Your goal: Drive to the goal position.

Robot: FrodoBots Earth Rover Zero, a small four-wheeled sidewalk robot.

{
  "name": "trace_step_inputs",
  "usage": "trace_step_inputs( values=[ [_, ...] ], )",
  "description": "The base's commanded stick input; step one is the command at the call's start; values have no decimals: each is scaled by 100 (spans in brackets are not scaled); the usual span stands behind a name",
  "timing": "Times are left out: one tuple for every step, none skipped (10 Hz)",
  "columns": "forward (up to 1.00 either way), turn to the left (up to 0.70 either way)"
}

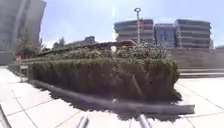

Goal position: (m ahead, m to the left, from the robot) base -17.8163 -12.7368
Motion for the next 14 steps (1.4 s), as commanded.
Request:
trace_step_inputs(
  values=[
    [70, -34],
    [70, -34],
    [70, -34],
    [45, -47],
    [0, -70],
    [0, -70],
    [0, -70],
    [0, -70],
    [0, -70],
    [0, -70],
    [0, -70],
    [0, -70],
    [0, -70],
    [0, -70]
  ],
)
